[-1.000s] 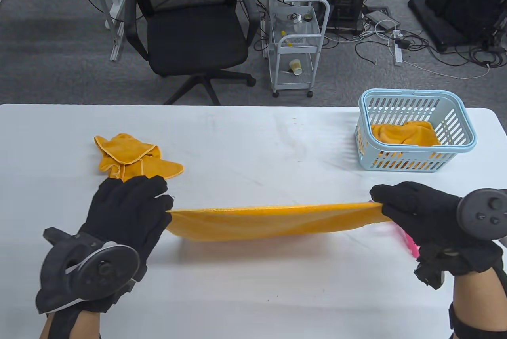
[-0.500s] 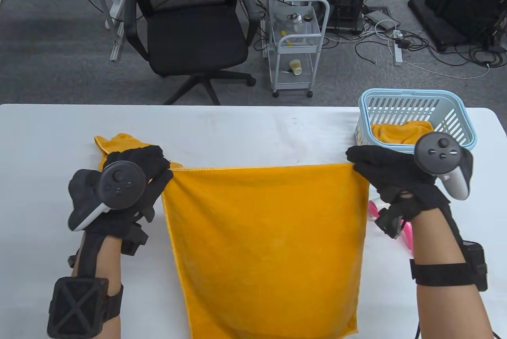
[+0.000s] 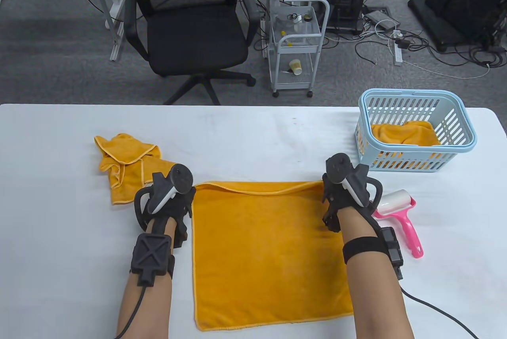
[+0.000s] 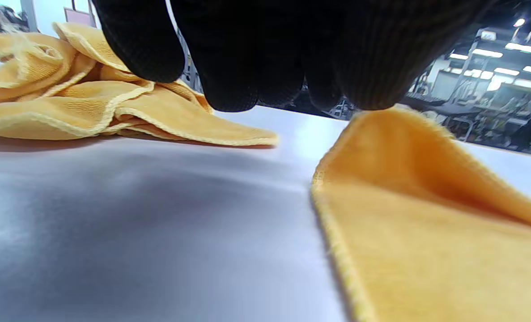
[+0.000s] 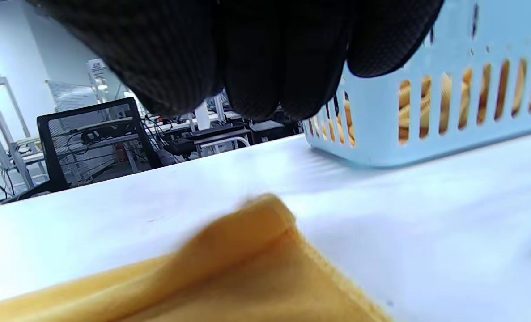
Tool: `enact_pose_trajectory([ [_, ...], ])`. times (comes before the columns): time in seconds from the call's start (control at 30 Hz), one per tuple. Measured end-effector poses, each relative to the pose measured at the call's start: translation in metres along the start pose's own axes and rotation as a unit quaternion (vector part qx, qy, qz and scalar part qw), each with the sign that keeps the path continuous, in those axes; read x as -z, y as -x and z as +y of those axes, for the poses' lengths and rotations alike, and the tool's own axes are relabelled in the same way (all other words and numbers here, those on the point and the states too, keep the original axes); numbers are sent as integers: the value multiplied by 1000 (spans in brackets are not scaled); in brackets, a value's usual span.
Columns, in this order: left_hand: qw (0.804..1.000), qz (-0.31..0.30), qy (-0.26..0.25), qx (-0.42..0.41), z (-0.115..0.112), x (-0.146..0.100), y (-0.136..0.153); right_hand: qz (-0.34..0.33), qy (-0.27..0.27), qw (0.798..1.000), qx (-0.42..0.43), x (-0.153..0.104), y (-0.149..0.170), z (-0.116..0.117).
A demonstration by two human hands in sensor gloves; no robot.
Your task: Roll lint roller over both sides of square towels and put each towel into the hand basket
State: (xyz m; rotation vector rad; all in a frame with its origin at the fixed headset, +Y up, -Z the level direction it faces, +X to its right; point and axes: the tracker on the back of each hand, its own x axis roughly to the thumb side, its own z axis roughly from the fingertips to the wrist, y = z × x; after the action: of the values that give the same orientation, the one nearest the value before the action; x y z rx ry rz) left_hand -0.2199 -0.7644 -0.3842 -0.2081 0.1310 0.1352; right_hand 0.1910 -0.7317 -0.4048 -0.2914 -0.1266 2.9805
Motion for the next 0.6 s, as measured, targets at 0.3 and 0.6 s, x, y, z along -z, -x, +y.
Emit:
enact_pose_trajectory([
  [0.3, 994, -89, 46, 39, 2, -53, -3, -86, -4, 994, -74, -26, 5, -17],
  [0.6, 961, -169, 181, 123, -37, -123, -9, -42, -56, 990, -124, -59, 82, -36],
])
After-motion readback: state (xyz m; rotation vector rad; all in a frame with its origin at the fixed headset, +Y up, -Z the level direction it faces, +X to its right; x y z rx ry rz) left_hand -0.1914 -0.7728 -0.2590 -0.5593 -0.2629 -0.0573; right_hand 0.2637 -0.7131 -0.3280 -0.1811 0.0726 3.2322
